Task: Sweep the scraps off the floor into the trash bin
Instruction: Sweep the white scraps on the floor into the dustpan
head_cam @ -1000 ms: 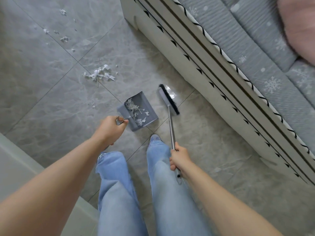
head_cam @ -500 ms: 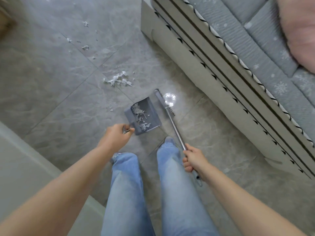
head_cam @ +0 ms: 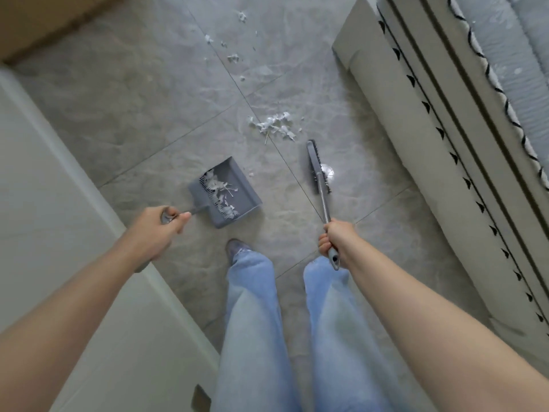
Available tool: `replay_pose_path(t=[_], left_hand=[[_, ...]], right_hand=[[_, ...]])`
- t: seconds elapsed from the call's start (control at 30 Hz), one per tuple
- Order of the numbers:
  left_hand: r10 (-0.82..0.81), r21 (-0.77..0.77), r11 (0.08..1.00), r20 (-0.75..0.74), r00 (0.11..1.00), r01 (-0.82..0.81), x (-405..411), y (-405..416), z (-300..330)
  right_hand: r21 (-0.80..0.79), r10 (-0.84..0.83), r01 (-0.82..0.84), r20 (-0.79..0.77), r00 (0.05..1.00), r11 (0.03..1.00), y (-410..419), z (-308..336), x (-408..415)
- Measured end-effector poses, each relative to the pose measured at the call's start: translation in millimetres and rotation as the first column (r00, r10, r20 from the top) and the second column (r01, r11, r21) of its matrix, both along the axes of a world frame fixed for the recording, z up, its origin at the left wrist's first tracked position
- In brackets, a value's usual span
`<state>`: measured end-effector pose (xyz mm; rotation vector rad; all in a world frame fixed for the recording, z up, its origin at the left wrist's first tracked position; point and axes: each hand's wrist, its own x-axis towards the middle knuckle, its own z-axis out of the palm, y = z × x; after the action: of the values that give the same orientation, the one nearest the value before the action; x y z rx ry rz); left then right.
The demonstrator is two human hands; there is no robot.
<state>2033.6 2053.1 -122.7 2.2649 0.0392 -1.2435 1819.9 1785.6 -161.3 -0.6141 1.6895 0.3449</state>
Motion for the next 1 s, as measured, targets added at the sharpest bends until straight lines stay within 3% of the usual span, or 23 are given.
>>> replay_pose_path(t=[0.23,0.33,0.5,0.7,0.87,1.0], left_hand=[[-0.007,0.077,0.997,0.06,0.998,0.002,36.4,29.6,-16.9],[-0.037,0.091,0.995,0.091,0.995,0.028,48.6,32.9,-17.7],[-0.058,0.033,0.998,0.118,0.991,0.054,50.4,32.1,-26.8],[-0.095,0.038,0.995,0.143,0.985,0.091,55.7,34.9,-31.2],[-0.104,0.03,0.994,0.144,0.984,0.101,54.5,37.6,-35.8],[-0.072,0.025,0.997,0.107,0.992,0.069,56.1,43.3,-34.7]], right_hand=[[0.095,0.192,-0.194,0.034,0.981,0.976,127.3,8.4,65.6],[0.151,0.167,-0.185,0.121,0.978,0.971,160.6,27.0,71.7],[0.106,0.181,-0.201,0.172,0.968,0.974,177.5,59.2,76.9],[0.026,0.314,-0.317,0.075,0.946,0.948,154.0,27.1,107.9],[0.173,0.181,-0.196,0.101,0.978,0.965,165.7,28.6,117.8],[0.191,0.083,-0.117,0.177,0.981,0.975,158.6,52.1,109.5]])
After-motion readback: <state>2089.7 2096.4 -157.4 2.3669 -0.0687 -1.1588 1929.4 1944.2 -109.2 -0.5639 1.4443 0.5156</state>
